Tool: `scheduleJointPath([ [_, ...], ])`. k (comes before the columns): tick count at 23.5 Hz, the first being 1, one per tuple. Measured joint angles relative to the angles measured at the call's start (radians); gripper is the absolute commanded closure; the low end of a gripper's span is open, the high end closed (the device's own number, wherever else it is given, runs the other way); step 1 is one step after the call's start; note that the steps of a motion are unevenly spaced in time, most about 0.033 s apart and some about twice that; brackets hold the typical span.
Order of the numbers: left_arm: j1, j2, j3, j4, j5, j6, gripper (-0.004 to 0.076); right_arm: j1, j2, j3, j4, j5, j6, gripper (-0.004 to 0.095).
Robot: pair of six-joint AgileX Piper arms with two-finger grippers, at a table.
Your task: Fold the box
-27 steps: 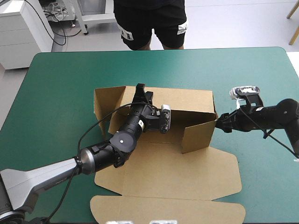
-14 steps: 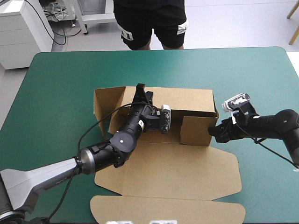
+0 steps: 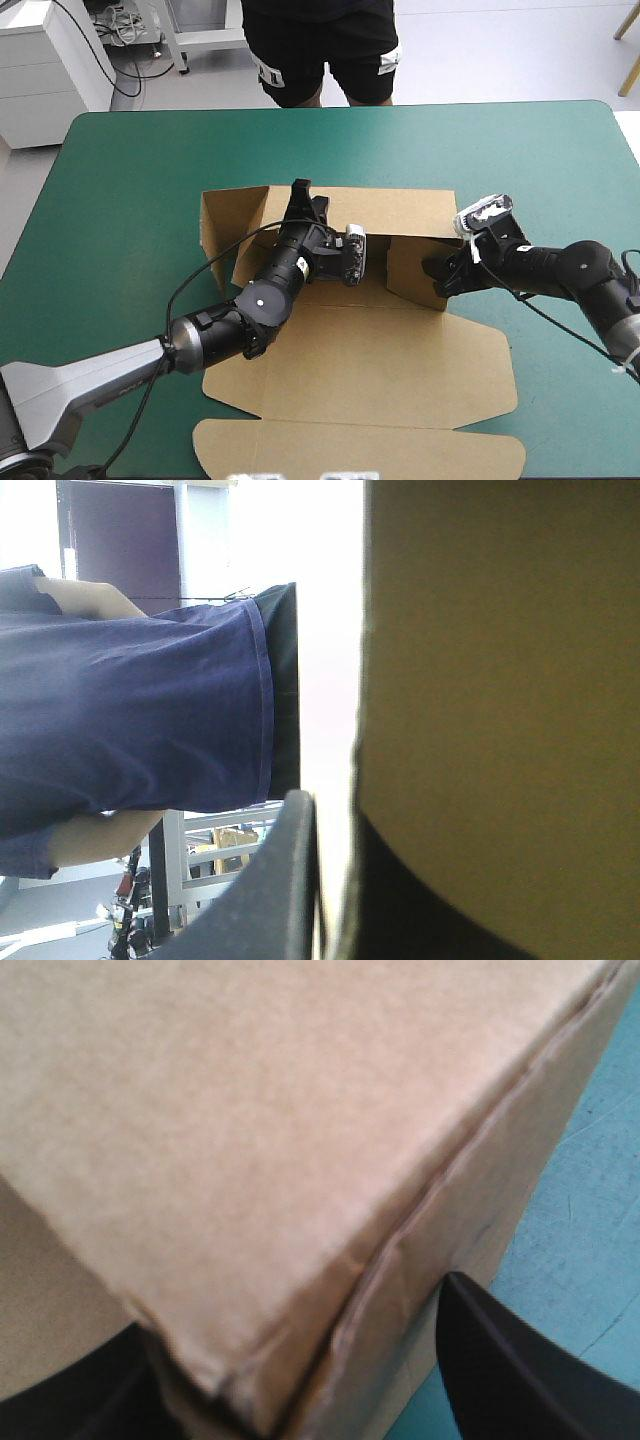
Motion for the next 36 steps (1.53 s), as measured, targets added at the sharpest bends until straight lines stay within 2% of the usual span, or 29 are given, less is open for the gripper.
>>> scheduleJointPath([
  [3,0.000,0.000,0.000,0.000,0.000,0.000,0.0731,0.000,0.000,0.003,0.000,-0.003,0.000,0.0349],
  [5,0.000,0.000,0.000,0.000,0.000,-0.001,0.0732,0.000,0.000,0.003,0.000,-0.007,0.001,0.0415],
  [9,0.000,0.000,0.000,0.000,0.000,-0.001,0.0732,0.000,0.000,0.006,0.000,-0.035,0.017,0.0699],
  [11,0.000,0.000,0.000,0.000,-0.001,-0.002,0.0731,0.000,0.000,0.006,-0.003,-0.053,0.019,0.0924],
  [20,0.000,-0.003,0.000,0.003,-0.013,-0.006,0.0731,0.002,0.000,0.006,-0.003,-0.107,0.070,0.0905],
  [22,0.000,-0.003,0.000,0.003,-0.012,-0.006,0.0732,0.038,-0.003,0.006,-0.053,-0.145,0.130,0.0905],
  [25,0.002,-0.003,0.003,0.000,0.003,-0.007,0.0731,0.151,-0.009,0.005,-0.261,-0.263,0.344,0.0905],
  [27,0.005,-0.003,0.004,-0.004,0.014,-0.007,0.0731,0.197,-0.009,0.005,-0.360,-0.303,0.466,0.0906],
  [29,0.006,-0.003,0.004,-0.005,0.015,-0.007,0.0731,0.210,-0.009,0.005,-0.411,-0.313,0.529,0.0906],
  [33,0.006,-0.004,0.004,-0.005,0.013,-0.007,0.0715,0.215,-0.009,0.005,-0.432,-0.316,0.558,0.0905],
  [36,0.007,-0.005,0.004,-0.005,0.005,-0.007,0.0636,0.216,-0.009,0.005,-0.438,-0.316,0.573,0.0905],
])
